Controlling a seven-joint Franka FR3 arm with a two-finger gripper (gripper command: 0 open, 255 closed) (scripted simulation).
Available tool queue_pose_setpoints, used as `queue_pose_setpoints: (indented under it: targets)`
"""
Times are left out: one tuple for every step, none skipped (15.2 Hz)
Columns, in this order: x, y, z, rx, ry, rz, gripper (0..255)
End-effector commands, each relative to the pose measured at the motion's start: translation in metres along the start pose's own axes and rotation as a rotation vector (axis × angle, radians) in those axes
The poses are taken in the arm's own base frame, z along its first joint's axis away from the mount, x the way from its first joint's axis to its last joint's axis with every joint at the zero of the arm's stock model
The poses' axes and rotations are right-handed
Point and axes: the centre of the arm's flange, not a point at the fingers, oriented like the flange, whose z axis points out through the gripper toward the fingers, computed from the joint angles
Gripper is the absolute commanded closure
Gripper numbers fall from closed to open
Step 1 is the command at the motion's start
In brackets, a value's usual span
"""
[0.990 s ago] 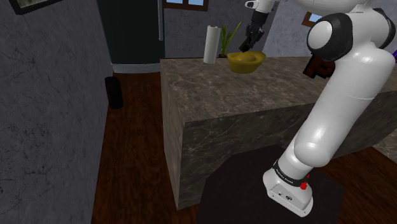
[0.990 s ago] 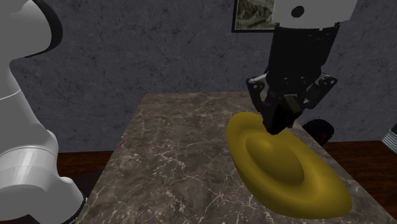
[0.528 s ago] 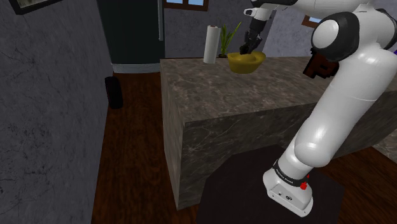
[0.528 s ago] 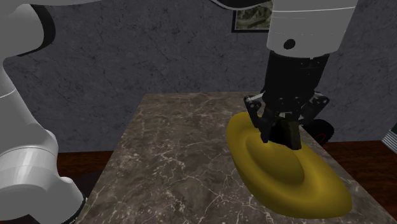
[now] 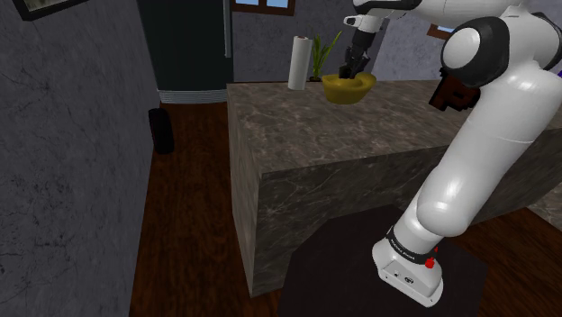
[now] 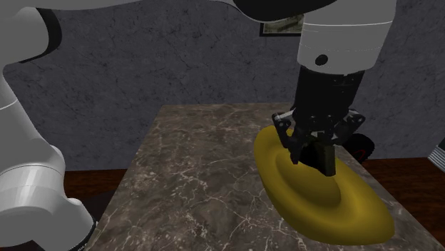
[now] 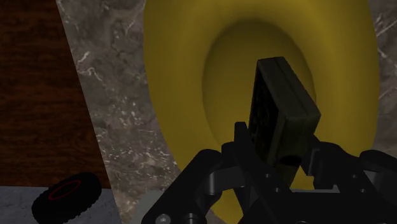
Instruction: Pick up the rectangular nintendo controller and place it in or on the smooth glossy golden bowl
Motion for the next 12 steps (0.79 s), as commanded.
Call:
queue_pose_setpoints:
  targets:
    - [0.0, 0.0, 0.0, 0.0, 0.0, 0.0, 0]
    - [0.0, 0.0, 0.0, 0.0, 0.0, 0.0, 0]
    - [0.0, 0.0, 0.0, 0.0, 0.0, 0.0, 0]
    - [0.0, 0.0, 0.0, 0.0, 0.0, 0.0, 0]
    - [0.0, 0.0, 0.0, 0.0, 0.0, 0.0, 0]
    - [0.0, 0.0, 0.0, 0.0, 0.0, 0.0, 0]
    - [0.0, 0.0, -0.013, 0.0, 0.0, 0.0, 0]
    - [0.0, 0.0, -0.026, 0.0, 0.0, 0.0, 0]
    - [0.0, 0.0, -0.04, 0.0, 0.0, 0.0, 0]
    - [0.0, 0.0, -0.05, 0.0, 0.0, 0.0, 0]
    - [0.0, 0.0, -0.05, 0.0, 0.0, 0.0, 0]
    - [0.0, 0.0, -0.05, 0.0, 0.0, 0.0, 0]
